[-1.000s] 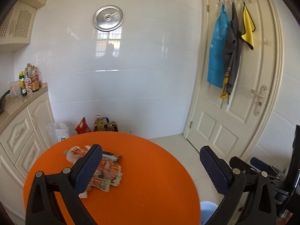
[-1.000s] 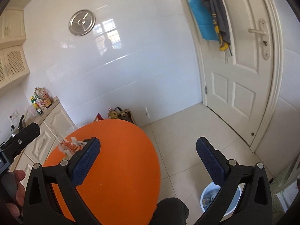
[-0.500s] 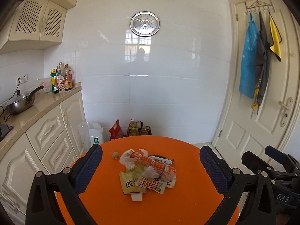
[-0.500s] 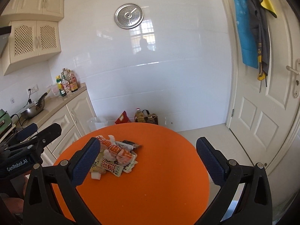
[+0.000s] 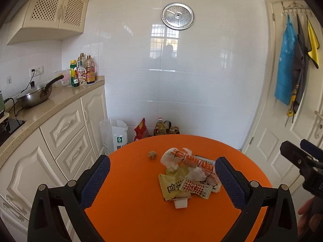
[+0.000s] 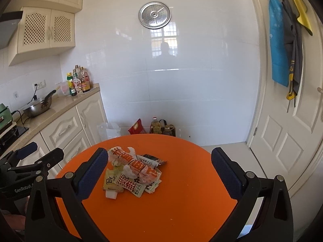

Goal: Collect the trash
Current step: 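Move both open tools back from the bin to the table, then grasp the small white cup with the left tool while the right tool grasps the brown lump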

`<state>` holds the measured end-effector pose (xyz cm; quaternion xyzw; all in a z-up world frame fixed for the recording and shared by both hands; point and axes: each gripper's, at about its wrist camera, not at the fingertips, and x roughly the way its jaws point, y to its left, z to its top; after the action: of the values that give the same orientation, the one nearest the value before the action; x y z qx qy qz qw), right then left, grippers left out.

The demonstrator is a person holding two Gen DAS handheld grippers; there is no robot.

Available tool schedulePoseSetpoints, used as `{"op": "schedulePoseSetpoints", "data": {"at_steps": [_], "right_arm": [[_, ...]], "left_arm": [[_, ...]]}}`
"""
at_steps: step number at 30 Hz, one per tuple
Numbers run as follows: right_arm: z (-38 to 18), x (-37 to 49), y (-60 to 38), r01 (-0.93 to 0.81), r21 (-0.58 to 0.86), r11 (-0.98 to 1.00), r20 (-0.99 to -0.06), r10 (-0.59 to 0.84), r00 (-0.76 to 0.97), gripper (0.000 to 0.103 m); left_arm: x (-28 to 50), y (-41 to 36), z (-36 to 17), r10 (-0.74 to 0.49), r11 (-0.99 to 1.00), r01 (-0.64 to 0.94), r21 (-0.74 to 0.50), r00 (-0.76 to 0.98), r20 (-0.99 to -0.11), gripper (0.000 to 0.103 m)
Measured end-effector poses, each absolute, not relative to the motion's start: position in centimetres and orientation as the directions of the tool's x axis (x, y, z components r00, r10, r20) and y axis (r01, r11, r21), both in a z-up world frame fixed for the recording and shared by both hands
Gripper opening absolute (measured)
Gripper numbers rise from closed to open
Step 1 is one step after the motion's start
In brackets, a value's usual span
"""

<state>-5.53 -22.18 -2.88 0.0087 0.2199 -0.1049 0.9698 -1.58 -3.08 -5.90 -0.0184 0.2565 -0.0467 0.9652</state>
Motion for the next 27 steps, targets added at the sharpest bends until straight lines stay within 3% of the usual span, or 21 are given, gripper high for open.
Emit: {"op": "schedulePoseSetpoints", "data": {"at_steps": [9,18,21,23,25,26,27], "right_arm": [[-7.7,-2.4,-24.7,0.220,0.000,0.976,-0.542,-0.185,0.820,0.103],[-11.8,0.1,-27.0,0.234,0.044,0.971,-0.622,-0.157,0.767,0.103],[-12.7,0.7,-27.3,0.231,0.049,0.972,-0.640,-0.147,0.755,0.103],[-13.3,1.1,-27.3,0.230,0.050,0.972,-0.652,-0.143,0.745,0.103],[-13.7,1.4,-27.1,0.223,0.053,0.973,-0.661,-0.133,0.738,0.103],[-13.9,1.6,-26.9,0.218,0.054,0.974,-0.666,-0.128,0.735,0.103],[-14.1,1.7,-26.7,0.214,0.053,0.975,-0.671,-0.125,0.731,0.103]], "left_arm": [[5.7,-6.2,-12.4,-0.078,0.994,0.105,0.002,0.747,-0.660,0.102],[14.7,-10.7,-17.3,-0.053,0.987,0.148,0.056,0.643,-0.764,0.098],[17.1,-11.2,-18.5,-0.083,0.987,0.158,0.017,0.607,-0.791,0.079],[18.6,-11.0,-19.0,-0.124,0.985,0.170,-0.028,0.585,-0.802,0.053],[19.7,-10.9,-19.0,-0.160,0.981,0.184,-0.062,0.583,-0.797,0.045],[20.3,-11.0,-19.0,-0.183,0.977,0.200,-0.079,0.578,-0.795,0.037],[20.9,-11.0,-19.0,-0.192,0.975,0.207,-0.085,0.577,-0.794,0.037]]}}
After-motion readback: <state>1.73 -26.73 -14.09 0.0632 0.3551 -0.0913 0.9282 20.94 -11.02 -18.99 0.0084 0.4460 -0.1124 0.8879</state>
